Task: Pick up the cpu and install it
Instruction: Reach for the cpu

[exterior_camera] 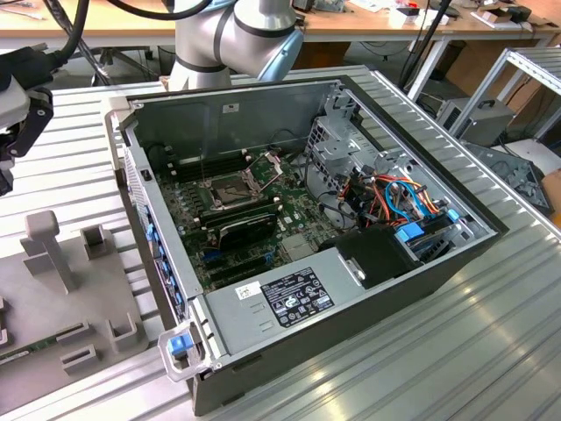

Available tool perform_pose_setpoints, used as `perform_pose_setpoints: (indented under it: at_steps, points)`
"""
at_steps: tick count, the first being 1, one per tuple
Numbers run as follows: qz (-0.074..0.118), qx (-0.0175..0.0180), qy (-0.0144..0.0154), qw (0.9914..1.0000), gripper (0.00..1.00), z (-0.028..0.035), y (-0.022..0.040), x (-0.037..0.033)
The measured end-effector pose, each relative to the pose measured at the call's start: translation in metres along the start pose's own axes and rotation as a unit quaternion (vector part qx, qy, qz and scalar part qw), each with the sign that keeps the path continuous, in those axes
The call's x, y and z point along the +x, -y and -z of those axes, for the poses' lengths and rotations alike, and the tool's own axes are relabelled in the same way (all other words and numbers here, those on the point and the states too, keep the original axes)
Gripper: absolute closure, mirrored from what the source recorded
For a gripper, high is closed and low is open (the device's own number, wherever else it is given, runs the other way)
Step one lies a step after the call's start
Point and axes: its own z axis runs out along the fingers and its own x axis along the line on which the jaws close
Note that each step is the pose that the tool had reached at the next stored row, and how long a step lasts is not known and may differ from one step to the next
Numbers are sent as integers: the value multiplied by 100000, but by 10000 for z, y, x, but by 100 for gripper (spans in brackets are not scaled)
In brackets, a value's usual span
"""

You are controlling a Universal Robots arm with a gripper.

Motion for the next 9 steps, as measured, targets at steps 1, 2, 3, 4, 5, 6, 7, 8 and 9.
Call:
perform_pose_setpoints:
  at_steps: [1, 2, 3, 4, 5, 6, 7, 8, 9]
  points:
    - [-1, -2, -1, 100000, 89, 0, 1, 9]
    - [0, 1, -1, 100000, 89, 0, 2, 24]
    - [-1, 0, -1, 100000, 89, 0, 2, 34]
    - [0, -1, -2, 100000, 89, 0, 3, 43]
    - [-2, 0, -1, 100000, 89, 0, 4, 56]
    - [1, -1, 0, 100000, 89, 0, 5, 62]
    - [0, -2, 0, 100000, 89, 0, 5, 69]
    - [0, 0, -5, 100000, 89, 1, 6, 75]
    - [4, 0, -2, 100000, 89, 0, 6, 78]
